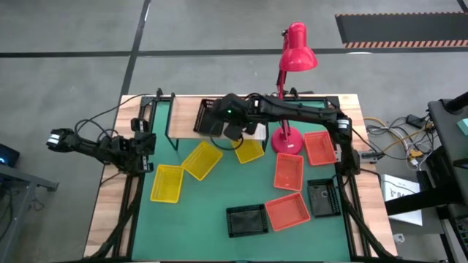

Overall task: Stack baskets on shelf by color
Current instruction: Put the top black bin on the shelf

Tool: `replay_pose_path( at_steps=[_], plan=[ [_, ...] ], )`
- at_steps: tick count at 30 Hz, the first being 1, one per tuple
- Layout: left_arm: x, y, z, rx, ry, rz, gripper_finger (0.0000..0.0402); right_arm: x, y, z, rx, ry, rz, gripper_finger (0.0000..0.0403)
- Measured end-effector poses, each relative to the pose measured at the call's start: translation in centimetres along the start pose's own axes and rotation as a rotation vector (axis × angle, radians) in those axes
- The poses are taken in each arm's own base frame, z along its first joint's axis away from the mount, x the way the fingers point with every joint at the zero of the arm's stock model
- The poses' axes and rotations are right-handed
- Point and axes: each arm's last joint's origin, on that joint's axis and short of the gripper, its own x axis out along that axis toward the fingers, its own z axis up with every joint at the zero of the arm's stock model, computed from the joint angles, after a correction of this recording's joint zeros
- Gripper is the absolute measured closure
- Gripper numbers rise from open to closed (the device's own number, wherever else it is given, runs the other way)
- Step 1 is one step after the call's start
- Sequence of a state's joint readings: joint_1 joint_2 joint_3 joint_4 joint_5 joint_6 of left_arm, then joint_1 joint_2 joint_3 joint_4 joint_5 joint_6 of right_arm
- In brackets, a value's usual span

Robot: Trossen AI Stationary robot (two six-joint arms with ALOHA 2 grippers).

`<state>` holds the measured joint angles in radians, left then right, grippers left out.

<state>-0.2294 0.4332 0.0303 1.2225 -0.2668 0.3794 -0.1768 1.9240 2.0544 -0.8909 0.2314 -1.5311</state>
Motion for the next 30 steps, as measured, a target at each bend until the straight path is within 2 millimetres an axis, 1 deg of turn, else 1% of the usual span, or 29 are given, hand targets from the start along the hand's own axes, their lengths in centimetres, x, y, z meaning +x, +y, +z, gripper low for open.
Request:
replay_pose_path(
  at_steps=[3,5,6,8,10,13,17,22,27,30],
  plan=[
    [0.0,0.0,0.0,0.000,0.001,0.000,0.0385,-1.5,0.0,-0.2,0.097,0.006,0.000,0.0332],
    [0.0,0.0,0.0,0.000,0.001,0.000,0.0385,-2.2,0.1,-0.3,0.221,-0.001,0.010,0.0340],
    [0.0,0.0,0.0,0.000,0.001,0.000,0.0385,-2.5,0.2,-0.4,0.311,0.000,0.017,0.0346],
    [0.0,0.0,0.0,0.001,0.002,-0.001,0.0385,-2.5,0.4,-0.6,0.511,0.006,0.034,0.0359],
    [0.0,0.0,0.0,0.001,0.002,-0.001,0.0385,-2.0,0.7,-1.0,0.668,0.030,0.072,0.0377],
    [0.0,0.0,-0.1,0.002,0.006,-0.002,0.0385,-0.7,1.4,-1.1,0.776,0.068,0.121,0.0392],
    [-0.1,0.0,-0.1,0.002,0.006,-0.002,0.0385,1.7,1.8,-0.6,0.799,0.100,0.139,0.0394],
    [-0.1,0.0,-0.1,0.002,0.005,-0.002,0.0385,4.7,1.2,-0.2,0.803,0.102,0.042,0.0394],
    [-0.1,0.0,-0.1,0.003,0.004,-0.001,0.0385,6.4,-0.6,0.4,0.798,0.018,-0.147,0.0394],
    [-0.1,0.0,-0.1,0.004,0.004,-0.001,0.0385,6.8,-0.9,0.5,0.767,0.006,-0.188,0.0394]
  ],
)
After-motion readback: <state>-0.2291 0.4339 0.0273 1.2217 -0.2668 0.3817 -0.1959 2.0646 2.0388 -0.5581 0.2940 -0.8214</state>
